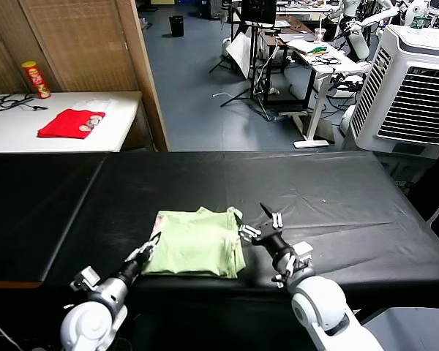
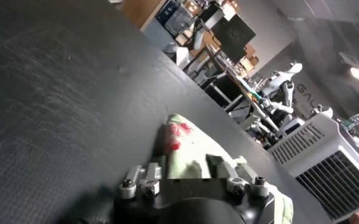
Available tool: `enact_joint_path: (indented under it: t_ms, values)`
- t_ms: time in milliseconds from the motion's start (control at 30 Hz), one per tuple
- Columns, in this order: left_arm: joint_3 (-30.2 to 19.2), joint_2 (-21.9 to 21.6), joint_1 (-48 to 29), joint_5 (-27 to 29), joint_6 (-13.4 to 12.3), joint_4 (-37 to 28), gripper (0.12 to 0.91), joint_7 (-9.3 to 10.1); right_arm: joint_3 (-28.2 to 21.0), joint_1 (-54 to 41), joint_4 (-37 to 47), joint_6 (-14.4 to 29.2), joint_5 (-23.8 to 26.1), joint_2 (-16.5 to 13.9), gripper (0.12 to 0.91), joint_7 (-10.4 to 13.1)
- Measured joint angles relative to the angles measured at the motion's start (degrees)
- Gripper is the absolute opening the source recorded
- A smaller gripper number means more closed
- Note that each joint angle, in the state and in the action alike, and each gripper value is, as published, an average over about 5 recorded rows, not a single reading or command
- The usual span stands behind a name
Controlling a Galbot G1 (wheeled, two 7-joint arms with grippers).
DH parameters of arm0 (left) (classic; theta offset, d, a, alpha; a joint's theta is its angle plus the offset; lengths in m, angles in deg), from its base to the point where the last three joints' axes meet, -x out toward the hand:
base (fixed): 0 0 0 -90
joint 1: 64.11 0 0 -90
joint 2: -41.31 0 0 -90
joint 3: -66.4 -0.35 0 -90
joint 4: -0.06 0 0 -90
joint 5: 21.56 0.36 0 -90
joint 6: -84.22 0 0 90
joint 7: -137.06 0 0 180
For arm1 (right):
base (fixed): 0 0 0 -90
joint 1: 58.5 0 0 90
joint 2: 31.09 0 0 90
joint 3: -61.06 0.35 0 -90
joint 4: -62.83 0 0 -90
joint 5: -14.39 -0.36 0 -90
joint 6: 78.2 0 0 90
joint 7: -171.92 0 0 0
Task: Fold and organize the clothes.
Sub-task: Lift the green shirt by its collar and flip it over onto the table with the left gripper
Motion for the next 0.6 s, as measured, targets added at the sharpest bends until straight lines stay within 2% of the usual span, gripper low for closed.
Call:
enact_joint_path:
  t_ms: [100,167,367,600]
  values:
    - [-0.3,-0.2,0.1,2.0,-0.5,0.4,0.171,0.37,0.2,0.3,-0.1,0.1,0.5,0.2,0.798,0.1]
    - [-0.3,-0.4,0.3,4.3,-1.1,1.0,0.144,0.84,0.4,0.6,-0.2,0.0,0.9,0.3,0.798,0.2]
    - [0.9,-3.1,1.0,16.2,-2.2,3.3,0.144,1.58,1.2,1.7,-0.8,-2.1,2.5,0.7,0.798,1.5]
    - [6.1,-11.5,2.3,28.5,-1.9,3.7,0.144,2.82,2.0,2.8,-1.1,-3.1,2.6,1.1,0.798,1.9]
